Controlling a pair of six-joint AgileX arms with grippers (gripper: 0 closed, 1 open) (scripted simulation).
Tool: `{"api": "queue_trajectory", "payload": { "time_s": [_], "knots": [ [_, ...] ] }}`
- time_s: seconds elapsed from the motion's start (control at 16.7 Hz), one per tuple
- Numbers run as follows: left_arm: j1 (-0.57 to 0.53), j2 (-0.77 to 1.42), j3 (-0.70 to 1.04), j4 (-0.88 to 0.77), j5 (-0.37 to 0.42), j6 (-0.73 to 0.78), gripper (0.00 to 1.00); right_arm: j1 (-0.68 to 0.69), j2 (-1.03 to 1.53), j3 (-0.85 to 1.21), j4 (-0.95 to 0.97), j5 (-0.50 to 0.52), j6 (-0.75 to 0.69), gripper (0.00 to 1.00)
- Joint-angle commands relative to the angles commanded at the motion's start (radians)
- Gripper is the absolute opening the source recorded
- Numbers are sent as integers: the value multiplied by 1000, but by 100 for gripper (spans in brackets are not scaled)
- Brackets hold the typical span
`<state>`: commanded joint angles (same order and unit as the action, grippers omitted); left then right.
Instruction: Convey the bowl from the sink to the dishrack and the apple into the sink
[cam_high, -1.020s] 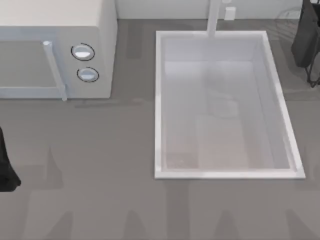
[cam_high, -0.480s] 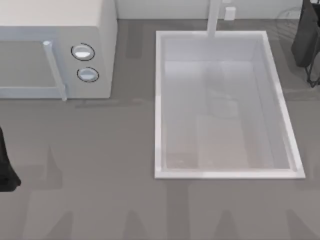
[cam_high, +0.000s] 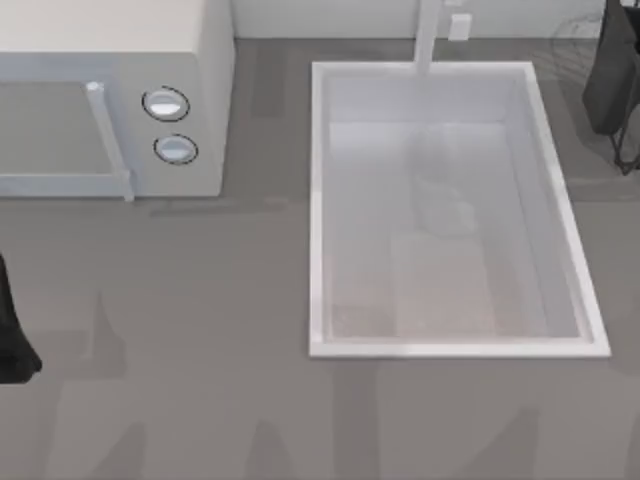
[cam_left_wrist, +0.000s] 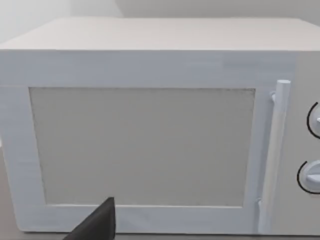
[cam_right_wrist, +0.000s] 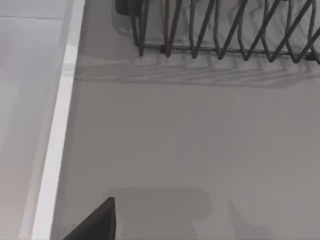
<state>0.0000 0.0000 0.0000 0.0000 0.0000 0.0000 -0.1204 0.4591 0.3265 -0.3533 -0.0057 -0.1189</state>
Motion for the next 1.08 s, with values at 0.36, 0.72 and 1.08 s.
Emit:
{"api": "queue_trajectory", "payload": {
  "time_s": [0.36, 0.72, 1.08],
  "knots": [
    [0, 0, 0, 0, 0, 0, 100, -138, 543, 334, -397, 15, -136, 100],
    [0, 0, 0, 0, 0, 0, 100, -238, 942, 597, -671, 12, -233, 100],
    [0, 0, 0, 0, 0, 0, 100, -259, 1021, 658, -722, 6, -252, 100]
  ]
}}
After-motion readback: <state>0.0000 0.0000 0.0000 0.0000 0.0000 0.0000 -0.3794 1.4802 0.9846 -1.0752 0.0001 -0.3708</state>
